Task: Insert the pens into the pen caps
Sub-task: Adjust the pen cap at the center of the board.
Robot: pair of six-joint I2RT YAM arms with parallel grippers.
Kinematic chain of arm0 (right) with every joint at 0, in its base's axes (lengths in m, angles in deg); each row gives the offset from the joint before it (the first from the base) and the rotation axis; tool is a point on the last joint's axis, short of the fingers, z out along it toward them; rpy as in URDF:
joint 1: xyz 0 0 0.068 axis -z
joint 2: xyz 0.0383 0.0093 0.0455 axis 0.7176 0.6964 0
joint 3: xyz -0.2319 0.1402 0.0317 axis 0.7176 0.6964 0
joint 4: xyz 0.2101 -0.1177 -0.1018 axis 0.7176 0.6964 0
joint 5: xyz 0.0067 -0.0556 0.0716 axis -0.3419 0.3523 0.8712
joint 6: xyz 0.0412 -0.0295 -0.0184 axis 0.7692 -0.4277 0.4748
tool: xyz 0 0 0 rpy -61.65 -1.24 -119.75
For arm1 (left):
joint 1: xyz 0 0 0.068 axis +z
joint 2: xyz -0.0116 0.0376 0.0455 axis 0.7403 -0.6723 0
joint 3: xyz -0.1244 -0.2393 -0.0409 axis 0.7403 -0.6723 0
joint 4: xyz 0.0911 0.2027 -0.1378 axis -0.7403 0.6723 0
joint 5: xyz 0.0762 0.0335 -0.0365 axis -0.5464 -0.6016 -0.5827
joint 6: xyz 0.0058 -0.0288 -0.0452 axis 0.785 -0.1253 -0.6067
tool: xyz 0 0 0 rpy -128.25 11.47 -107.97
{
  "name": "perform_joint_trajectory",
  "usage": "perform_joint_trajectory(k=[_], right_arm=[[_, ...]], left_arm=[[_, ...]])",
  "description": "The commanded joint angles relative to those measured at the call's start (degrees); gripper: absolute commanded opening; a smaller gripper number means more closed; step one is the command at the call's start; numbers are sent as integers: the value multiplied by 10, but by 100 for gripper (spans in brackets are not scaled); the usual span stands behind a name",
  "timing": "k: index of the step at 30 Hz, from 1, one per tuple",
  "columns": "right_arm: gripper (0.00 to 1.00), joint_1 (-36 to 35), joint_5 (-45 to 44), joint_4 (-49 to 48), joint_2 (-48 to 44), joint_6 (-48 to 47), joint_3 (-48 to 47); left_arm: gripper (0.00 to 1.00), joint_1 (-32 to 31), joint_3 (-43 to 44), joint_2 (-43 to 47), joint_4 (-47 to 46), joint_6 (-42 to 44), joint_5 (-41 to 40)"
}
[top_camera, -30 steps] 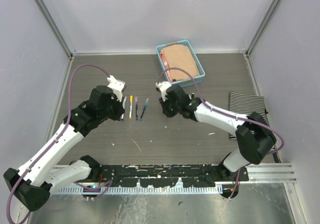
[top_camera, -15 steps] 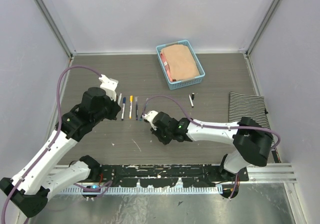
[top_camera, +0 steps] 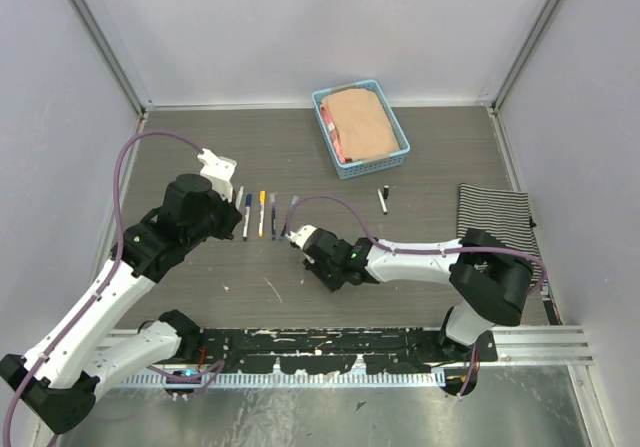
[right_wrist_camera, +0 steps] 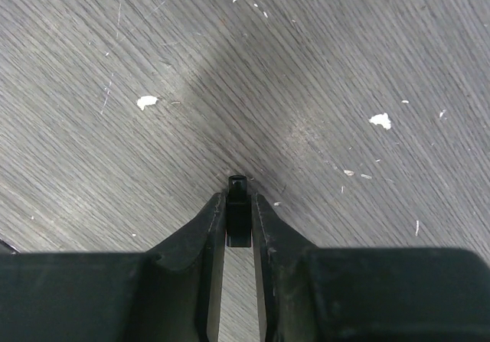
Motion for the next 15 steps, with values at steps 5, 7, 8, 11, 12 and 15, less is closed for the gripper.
perform_joint_trajectory(k=[5,7,8,11,12,15], right_arm=[[41,-15,-39,-10,-12,21,11],[45,-16,-44,-3,-21,26,15],[46,-16,-47,1,-25,30,18],[47,-17,-57,9,-38,44,28],[47,-16,-60,11,-42,50,32],[47,-16,-81,20,-51,65,43]], left_arm=[[0,3,12,-1,-8,0,-6],[0,3,13,-4,-9,0,-5],[0,3,13,-5,-10,-1,-4],[0,3,13,-9,-12,-2,-1],[0,3,13,-9,-13,-1,0],[0,2,12,-9,-13,-2,2]])
